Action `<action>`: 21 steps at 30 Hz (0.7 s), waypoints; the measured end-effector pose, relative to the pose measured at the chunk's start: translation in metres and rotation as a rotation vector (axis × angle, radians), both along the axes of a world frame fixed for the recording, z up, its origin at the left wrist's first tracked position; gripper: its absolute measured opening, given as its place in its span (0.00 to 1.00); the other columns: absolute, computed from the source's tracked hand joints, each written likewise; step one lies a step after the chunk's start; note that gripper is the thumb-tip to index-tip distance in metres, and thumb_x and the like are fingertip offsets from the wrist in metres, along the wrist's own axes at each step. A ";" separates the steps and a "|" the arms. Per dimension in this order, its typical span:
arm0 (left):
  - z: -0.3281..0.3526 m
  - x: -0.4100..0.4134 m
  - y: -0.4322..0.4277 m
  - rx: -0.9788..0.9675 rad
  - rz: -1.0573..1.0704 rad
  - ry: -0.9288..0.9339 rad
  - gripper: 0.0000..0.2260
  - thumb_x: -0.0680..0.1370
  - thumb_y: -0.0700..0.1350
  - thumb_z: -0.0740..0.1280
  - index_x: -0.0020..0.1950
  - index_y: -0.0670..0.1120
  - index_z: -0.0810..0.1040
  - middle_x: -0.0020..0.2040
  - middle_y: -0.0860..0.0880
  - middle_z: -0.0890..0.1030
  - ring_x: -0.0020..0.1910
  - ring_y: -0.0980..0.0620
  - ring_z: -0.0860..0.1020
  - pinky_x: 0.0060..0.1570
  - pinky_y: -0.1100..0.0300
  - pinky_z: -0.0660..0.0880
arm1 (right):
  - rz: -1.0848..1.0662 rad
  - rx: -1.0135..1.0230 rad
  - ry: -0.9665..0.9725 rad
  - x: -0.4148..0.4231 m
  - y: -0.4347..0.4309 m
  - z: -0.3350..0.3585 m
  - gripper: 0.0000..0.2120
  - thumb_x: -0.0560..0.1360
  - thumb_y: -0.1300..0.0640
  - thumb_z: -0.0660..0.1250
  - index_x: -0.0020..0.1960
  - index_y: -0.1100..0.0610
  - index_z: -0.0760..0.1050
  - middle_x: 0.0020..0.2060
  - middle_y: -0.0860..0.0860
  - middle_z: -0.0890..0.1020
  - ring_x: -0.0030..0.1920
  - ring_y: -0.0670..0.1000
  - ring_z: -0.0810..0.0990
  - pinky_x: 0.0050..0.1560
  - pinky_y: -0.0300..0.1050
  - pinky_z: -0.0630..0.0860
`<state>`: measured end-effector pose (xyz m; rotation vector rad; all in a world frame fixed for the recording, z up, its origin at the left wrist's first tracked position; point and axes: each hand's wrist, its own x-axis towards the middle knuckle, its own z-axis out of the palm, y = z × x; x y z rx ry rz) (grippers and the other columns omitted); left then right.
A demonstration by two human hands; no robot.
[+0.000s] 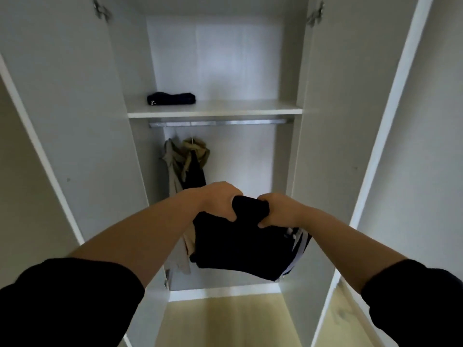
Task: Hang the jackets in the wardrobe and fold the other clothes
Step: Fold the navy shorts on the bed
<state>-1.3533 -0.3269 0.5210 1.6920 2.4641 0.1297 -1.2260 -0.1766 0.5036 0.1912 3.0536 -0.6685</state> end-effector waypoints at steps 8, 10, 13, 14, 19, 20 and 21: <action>0.072 -0.151 0.029 0.159 0.215 0.054 0.06 0.70 0.43 0.72 0.43 0.47 0.76 0.45 0.50 0.79 0.46 0.52 0.77 0.44 0.65 0.72 | 0.104 0.180 0.029 -0.167 0.072 0.062 0.15 0.68 0.63 0.69 0.55 0.63 0.76 0.49 0.58 0.79 0.51 0.57 0.78 0.48 0.45 0.75; 0.098 -0.185 0.042 0.184 0.279 0.108 0.08 0.69 0.42 0.73 0.43 0.48 0.76 0.47 0.49 0.79 0.47 0.53 0.77 0.45 0.64 0.70 | 0.134 0.209 0.070 -0.208 0.088 0.092 0.09 0.70 0.67 0.64 0.50 0.65 0.76 0.48 0.60 0.79 0.50 0.59 0.79 0.44 0.42 0.72; 0.146 -0.230 0.059 0.245 0.349 0.243 0.10 0.67 0.43 0.74 0.42 0.49 0.74 0.45 0.50 0.77 0.46 0.51 0.75 0.45 0.59 0.71 | 0.165 0.267 0.145 -0.262 0.110 0.145 0.06 0.72 0.67 0.60 0.44 0.62 0.74 0.44 0.57 0.78 0.46 0.57 0.78 0.43 0.43 0.74; 0.163 -0.242 0.064 0.286 0.365 0.287 0.11 0.68 0.43 0.74 0.42 0.50 0.72 0.43 0.51 0.76 0.45 0.52 0.74 0.43 0.59 0.71 | 0.170 0.282 0.188 -0.277 0.117 0.165 0.06 0.73 0.67 0.59 0.45 0.63 0.75 0.43 0.55 0.77 0.45 0.55 0.77 0.41 0.43 0.73; 0.238 -0.297 0.079 0.508 0.435 0.713 0.07 0.71 0.44 0.68 0.44 0.48 0.70 0.42 0.50 0.74 0.41 0.46 0.76 0.37 0.57 0.69 | 0.090 0.420 0.550 -0.346 0.139 0.250 0.14 0.71 0.66 0.60 0.55 0.63 0.76 0.47 0.57 0.80 0.46 0.56 0.79 0.45 0.49 0.78; 0.250 -0.309 0.081 0.564 0.415 0.838 0.07 0.71 0.43 0.67 0.45 0.46 0.71 0.43 0.48 0.74 0.40 0.46 0.75 0.36 0.55 0.70 | 0.051 0.470 0.667 -0.359 0.141 0.260 0.15 0.70 0.65 0.61 0.56 0.61 0.75 0.46 0.55 0.80 0.44 0.56 0.79 0.42 0.48 0.77; 0.258 -0.321 0.083 0.613 0.389 0.940 0.07 0.71 0.42 0.68 0.46 0.44 0.71 0.44 0.46 0.73 0.39 0.45 0.74 0.34 0.55 0.69 | 0.016 0.517 0.783 -0.373 0.142 0.265 0.16 0.69 0.65 0.62 0.57 0.59 0.74 0.45 0.54 0.80 0.41 0.55 0.78 0.38 0.45 0.74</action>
